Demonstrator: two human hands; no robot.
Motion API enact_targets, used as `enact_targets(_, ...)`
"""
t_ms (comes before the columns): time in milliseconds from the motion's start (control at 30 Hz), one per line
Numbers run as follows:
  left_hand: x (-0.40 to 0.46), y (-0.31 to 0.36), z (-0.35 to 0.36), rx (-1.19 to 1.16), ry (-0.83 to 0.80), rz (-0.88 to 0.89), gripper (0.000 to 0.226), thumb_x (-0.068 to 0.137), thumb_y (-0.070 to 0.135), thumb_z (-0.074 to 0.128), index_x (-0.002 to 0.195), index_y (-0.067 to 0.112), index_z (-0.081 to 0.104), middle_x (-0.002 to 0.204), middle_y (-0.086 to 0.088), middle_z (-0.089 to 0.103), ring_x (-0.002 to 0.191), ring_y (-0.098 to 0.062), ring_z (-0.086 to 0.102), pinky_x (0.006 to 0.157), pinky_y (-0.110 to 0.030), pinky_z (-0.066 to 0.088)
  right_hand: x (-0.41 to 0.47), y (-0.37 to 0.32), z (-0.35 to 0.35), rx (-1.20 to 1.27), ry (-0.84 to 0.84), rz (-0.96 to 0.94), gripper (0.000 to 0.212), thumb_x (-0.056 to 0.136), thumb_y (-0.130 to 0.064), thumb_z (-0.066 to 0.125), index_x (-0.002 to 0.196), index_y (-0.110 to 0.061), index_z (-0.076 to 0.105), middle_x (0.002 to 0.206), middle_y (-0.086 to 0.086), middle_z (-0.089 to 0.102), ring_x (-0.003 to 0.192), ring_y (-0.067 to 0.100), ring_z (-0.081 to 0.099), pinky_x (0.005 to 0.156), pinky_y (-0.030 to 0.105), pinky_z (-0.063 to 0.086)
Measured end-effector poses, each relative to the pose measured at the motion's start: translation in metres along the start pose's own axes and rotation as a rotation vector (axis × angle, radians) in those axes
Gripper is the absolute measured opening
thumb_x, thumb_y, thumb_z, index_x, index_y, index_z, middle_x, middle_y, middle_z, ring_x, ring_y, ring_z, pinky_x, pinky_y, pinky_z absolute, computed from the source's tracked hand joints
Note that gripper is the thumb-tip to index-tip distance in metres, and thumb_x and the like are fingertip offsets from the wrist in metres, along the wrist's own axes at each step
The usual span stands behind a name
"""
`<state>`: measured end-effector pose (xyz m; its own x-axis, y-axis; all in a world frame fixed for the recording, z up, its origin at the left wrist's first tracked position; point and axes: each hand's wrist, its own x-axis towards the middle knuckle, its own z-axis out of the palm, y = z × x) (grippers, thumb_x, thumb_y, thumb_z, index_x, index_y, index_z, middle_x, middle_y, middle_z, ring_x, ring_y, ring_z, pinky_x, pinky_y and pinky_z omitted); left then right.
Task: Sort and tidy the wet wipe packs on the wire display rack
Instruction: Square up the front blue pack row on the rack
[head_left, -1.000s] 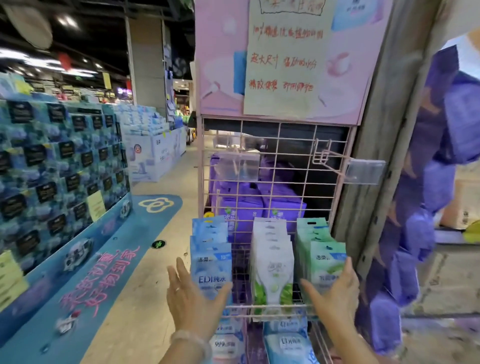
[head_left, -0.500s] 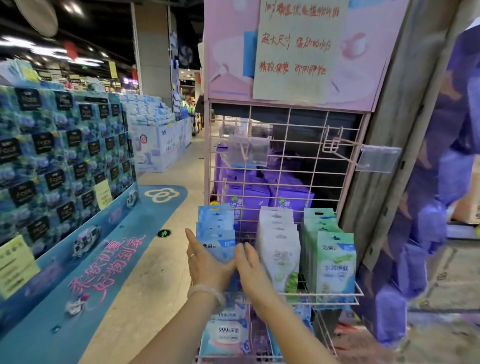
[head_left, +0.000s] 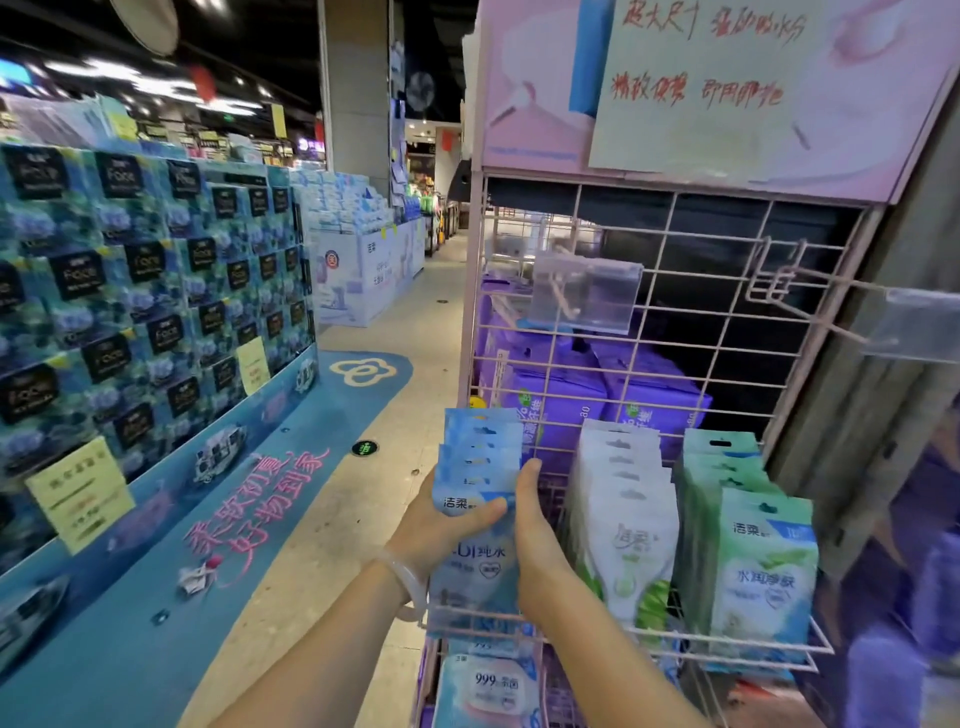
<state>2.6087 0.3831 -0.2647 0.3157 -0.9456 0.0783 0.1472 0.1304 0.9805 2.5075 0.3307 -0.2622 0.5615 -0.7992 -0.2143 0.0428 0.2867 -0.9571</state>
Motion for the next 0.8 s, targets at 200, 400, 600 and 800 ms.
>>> enact_targets(200,0.005,-0.005,-0.002,0.065,-0.054,0.030,0.066,0.063,0.013,0.078,0.124,0.012,0.051,0.109,-0.007,0.072,0.098,-0.020,0.069,0.072,-0.024,0.055,0.000,0.001,-0.005,-0.002,-0.012,0.023,0.085,0.057,-0.084,0.027,0.113,-0.030,0.063,0.112,0.004,0.070,0.106,0.022,0.064,0.101,0.044,0.046)
enact_targets(400,0.005,-0.006,-0.007,0.081,-0.047,0.065,0.071,0.060,0.016,0.083,0.123,0.016,0.050,0.114,-0.009,0.069,0.103,-0.023,0.067,0.075,-0.028,0.056,-0.005,0.005,-0.005,-0.077,-0.025,-0.012,0.093,0.051,-0.088,0.033,0.125,-0.035,0.053,0.124,0.001,0.063,0.114,0.021,0.060,0.103,0.045,0.044)
enact_targets(600,0.013,0.017,-0.010,0.151,-0.058,0.140,0.062,0.072,0.003,0.074,0.115,0.037,0.045,0.110,0.011,0.069,0.100,-0.006,0.066,0.075,-0.020,0.055,0.000,-0.011,-0.002,-0.141,-0.024,-0.201,0.115,0.043,-0.095,0.037,0.139,-0.034,0.034,0.145,-0.001,0.043,0.132,0.017,0.042,0.112,0.044,0.033)
enact_targets(800,0.014,0.022,-0.014,0.094,-0.067,0.109,0.059,0.074,0.001,0.070,0.120,0.029,0.046,0.119,-0.002,0.063,0.104,-0.015,0.065,0.077,-0.025,0.056,0.003,-0.010,0.003,-0.102,-0.036,-0.223,0.099,0.051,-0.091,0.041,0.137,-0.041,0.035,0.143,-0.004,0.046,0.129,0.018,0.046,0.108,0.047,0.038)
